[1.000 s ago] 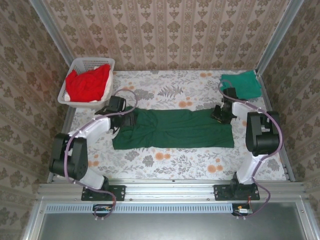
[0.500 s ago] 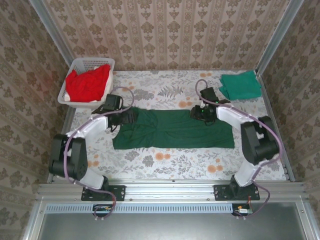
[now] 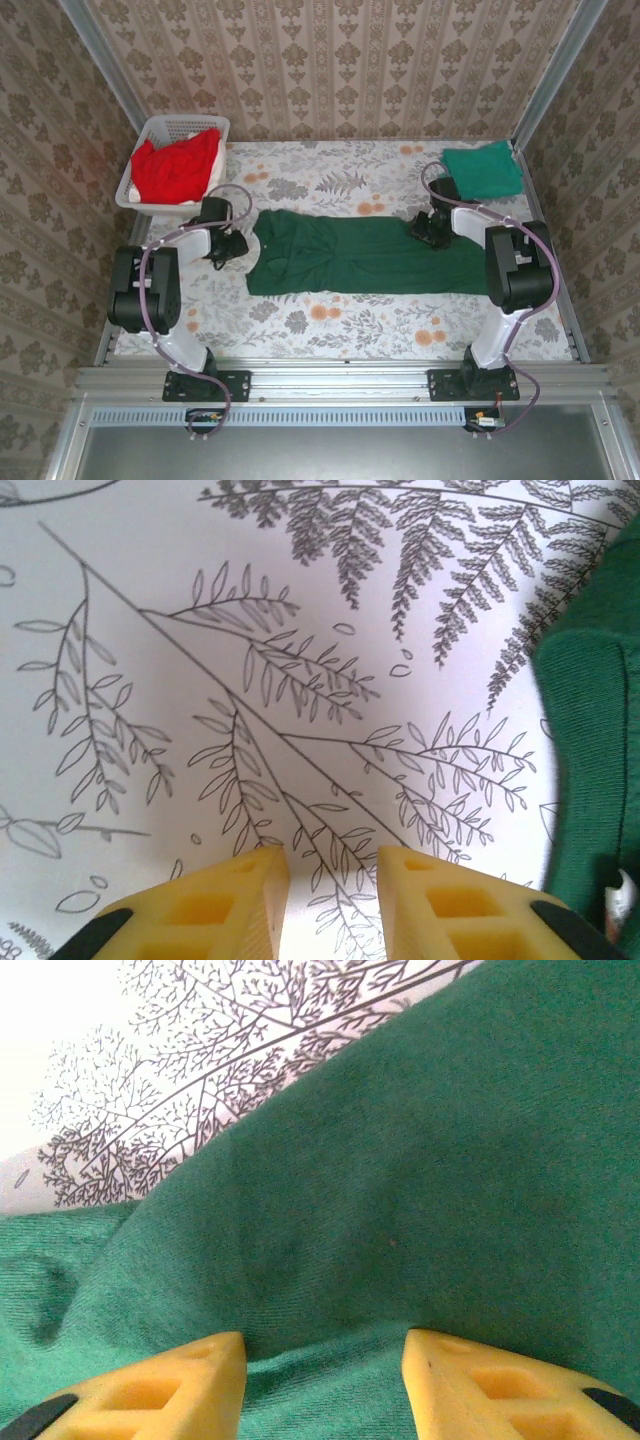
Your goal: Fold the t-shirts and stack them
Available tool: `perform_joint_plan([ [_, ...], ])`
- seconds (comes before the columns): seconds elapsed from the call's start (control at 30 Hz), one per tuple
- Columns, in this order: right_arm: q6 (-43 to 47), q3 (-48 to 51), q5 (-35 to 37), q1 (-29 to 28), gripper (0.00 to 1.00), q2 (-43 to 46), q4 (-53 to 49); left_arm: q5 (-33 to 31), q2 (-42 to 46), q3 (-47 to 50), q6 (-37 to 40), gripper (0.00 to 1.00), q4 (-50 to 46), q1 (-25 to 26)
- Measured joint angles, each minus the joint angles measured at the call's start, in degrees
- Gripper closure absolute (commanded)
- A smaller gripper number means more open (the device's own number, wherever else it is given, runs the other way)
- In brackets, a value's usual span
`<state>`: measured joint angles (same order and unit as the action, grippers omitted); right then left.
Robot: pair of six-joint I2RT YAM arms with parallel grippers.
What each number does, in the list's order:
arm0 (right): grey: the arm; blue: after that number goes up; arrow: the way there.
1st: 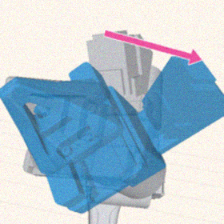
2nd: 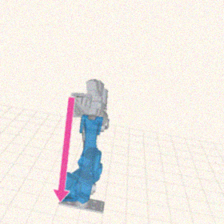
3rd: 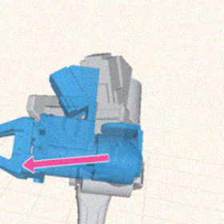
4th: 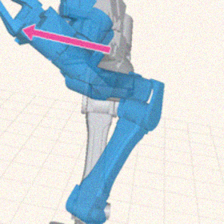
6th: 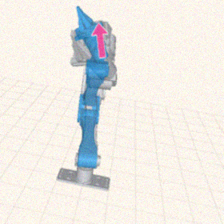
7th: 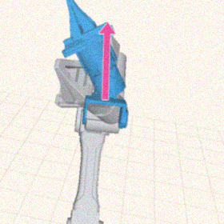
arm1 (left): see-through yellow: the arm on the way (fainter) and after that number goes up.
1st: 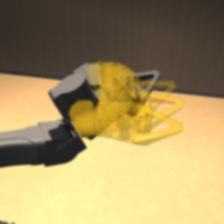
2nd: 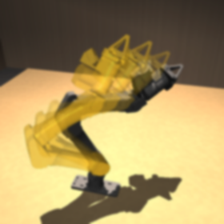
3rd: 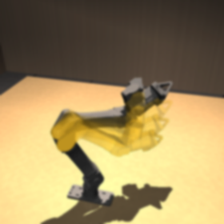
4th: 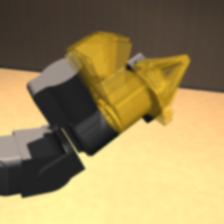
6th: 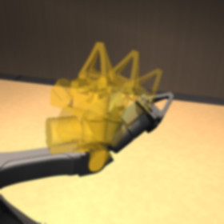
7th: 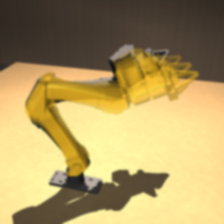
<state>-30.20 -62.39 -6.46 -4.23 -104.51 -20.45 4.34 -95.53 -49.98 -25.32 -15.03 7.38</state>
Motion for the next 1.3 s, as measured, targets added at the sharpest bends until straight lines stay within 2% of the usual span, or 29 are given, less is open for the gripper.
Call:
perform_joint_plan([
  [0.07, 0.20, 0.00, -0.61, -0.15, 0.51, 0.09, 0.17, 0.44, 0.52, 0.31, -0.20, 0.68, -0.04, -0.02],
  [0.17, 1.14, 0.00, 0.20, -2.14, 0.49, 1.07, -0.50, 1.36, 2.54, 0.96, -0.50, 0.54, -2.10, 0.37],
  [0.3, 3.78, -0.02, 5.22, -10.73, 0.45, 6.10, -1.79, 2.01, 6.01, -0.35, -0.28, 0.41, -4.20, 3.26],
  [0.43, 9.88, -0.15, 7.39, -23.21, 0.39, 11.78, 2.23, 2.62, 3.56, -7.69, 1.09, 0.41, -5.03, 7.39],
  [0.53, 15.74, -0.33, 3.78, -30.99, 0.38, 11.76, 8.83, 4.55, -1.77, -13.73, 1.77, 0.41, -3.43, 9.16],
  [0.67, 21.92, -3.54, -2.80, -35.82, 0.37, 5.35, 14.23, 6.62, -10.03, -19.63, 2.54, 0.42, -2.08, 9.57],
  [0.77, 25.35, -6.32, -6.25, -36.17, 0.37, -0.15, 15.34, 7.67, -14.78, -22.73, 3.28, 0.48, -2.14, 9.57],
  [0.8, 26.21, -7.08, -6.95, -36.17, 0.37, -1.62, 15.37, 7.96, -15.76, -23.45, 3.52, 0.53, -2.21, 9.57],
  [0.87, 28.24, -8.55, -7.98, -36.17, 0.39, -4.35, 15.32, 8.41, -17.49, -25.11, 4.33, 0.69, -2.71, 9.57],
  [0.93, 29.94, -9.60, -8.61, -36.17, 0.42, -6.10, 14.97, 8.57, -18.45, -26.32, 4.68, 0.78, -2.75, 9.57],
  [1.03, 31.82, -10.03, -9.07, -36.17, 0.54, -7.04, 14.71, 8.55, -18.56, -26.99, 5.03, 0.88, -2.97, 9.57],
  [1.13, 33.62, -10.03, -9.18, -36.17, 0.73, -7.04, 14.45, 8.50, -18.53, -28.30, 5.38, 1.00, -3.82, 9.51],
  [1.2, 34.64, -10.01, -9.18, -36.17, 0.82, -7.02, 14.40, 8.44, -18.53, -29.70, 5.60, 1.00, -4.57, 9.51],
  [1.3, 36.28, -9.25, -9.22, -36.17, 0.89, -6.27, 14.62, 8.33, -18.53, -32.15, 5.66, 1.00, -6.14, 9.46],
])
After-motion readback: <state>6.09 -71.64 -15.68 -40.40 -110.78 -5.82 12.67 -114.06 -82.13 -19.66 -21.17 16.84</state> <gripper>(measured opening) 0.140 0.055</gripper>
